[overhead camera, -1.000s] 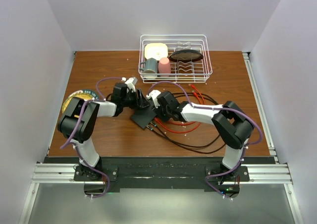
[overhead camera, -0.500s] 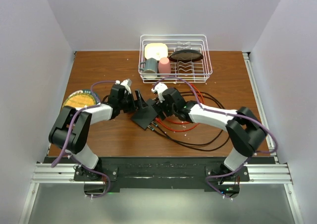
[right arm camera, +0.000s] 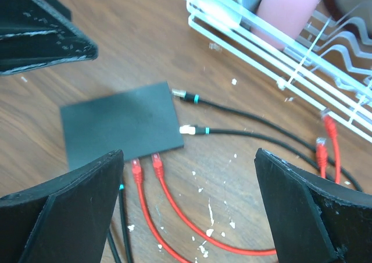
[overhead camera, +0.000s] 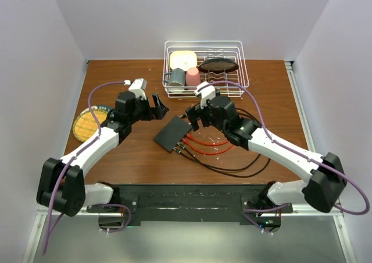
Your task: Insert the plug into the switch port
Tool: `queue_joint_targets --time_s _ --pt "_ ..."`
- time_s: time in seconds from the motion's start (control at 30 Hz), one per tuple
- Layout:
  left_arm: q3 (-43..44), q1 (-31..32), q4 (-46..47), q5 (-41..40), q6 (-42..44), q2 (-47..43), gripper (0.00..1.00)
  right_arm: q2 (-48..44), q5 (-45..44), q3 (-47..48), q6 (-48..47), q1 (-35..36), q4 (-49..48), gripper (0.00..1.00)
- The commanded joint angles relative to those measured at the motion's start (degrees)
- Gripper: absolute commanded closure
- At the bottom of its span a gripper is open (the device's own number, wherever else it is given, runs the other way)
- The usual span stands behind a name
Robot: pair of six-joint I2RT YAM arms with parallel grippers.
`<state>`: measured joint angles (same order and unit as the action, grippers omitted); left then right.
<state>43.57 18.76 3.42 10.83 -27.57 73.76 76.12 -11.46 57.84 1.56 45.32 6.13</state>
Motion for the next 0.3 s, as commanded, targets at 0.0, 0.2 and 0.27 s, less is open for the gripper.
queue_joint_targets --time_s 0.0,0.2,0.27 --pt "3.5 -0.1 -1.0 -1.4 3.2 -4.0 0.00 -6.0 -0.5 1.3 1.4 -0.1 0.0 0.01" --pt "2.7 -0.1 0.2 -1.5 5.2 -7.0 0.00 -9.3 -7.2 2.7 4.1 -0.1 2.7 0.01" --pt "2.7 -0.1 0.7 -3.3 5.7 -7.5 0.00 -11.0 -14.8 1.5 6.0 -0.1 2.0 0.01"
